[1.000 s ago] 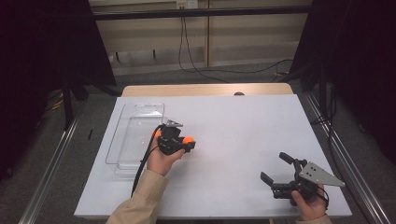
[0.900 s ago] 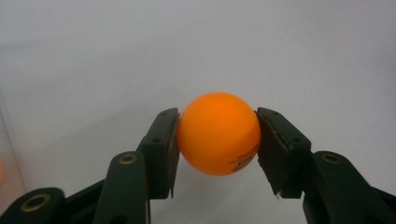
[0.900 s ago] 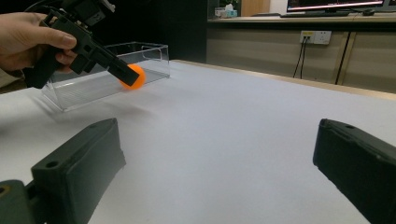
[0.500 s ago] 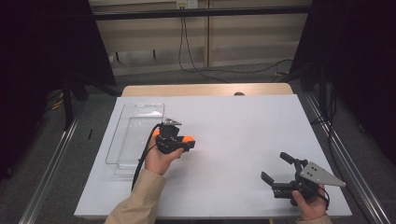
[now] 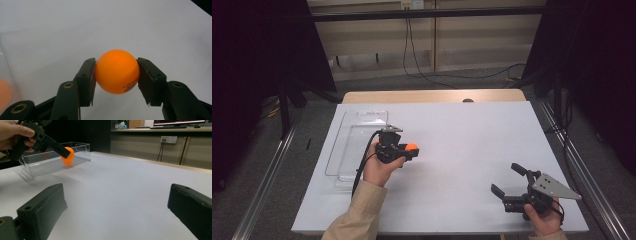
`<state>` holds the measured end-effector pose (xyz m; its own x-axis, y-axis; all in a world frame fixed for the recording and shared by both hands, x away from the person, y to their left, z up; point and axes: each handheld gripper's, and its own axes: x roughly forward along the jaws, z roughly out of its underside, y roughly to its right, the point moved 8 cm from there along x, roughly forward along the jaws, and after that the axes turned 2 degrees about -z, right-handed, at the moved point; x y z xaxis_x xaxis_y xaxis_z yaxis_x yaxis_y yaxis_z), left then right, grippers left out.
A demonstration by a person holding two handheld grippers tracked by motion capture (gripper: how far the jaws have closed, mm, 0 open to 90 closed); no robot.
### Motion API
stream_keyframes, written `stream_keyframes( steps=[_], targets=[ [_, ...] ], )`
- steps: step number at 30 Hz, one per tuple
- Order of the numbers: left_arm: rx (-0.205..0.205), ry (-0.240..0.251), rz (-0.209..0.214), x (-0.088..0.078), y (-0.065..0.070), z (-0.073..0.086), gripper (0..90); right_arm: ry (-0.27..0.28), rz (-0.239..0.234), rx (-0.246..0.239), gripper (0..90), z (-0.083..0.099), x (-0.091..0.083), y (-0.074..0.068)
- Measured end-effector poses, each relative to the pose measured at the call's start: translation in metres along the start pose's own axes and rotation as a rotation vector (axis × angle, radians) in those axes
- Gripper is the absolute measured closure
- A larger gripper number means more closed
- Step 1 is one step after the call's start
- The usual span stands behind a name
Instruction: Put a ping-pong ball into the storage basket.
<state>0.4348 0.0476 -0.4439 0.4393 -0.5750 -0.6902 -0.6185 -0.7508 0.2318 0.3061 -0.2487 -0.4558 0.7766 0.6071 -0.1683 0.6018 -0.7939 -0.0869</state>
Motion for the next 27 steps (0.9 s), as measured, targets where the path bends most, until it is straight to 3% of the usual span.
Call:
stream_keyframes(
  steps=[27],
  targets=[
    [-0.013,0.007,0.014,-0.0097,-0.0034,-0.0068,50.9,-0.001,0.000,-0.002,0.8,0.0008,-0.0010,0.0010]
  ],
)
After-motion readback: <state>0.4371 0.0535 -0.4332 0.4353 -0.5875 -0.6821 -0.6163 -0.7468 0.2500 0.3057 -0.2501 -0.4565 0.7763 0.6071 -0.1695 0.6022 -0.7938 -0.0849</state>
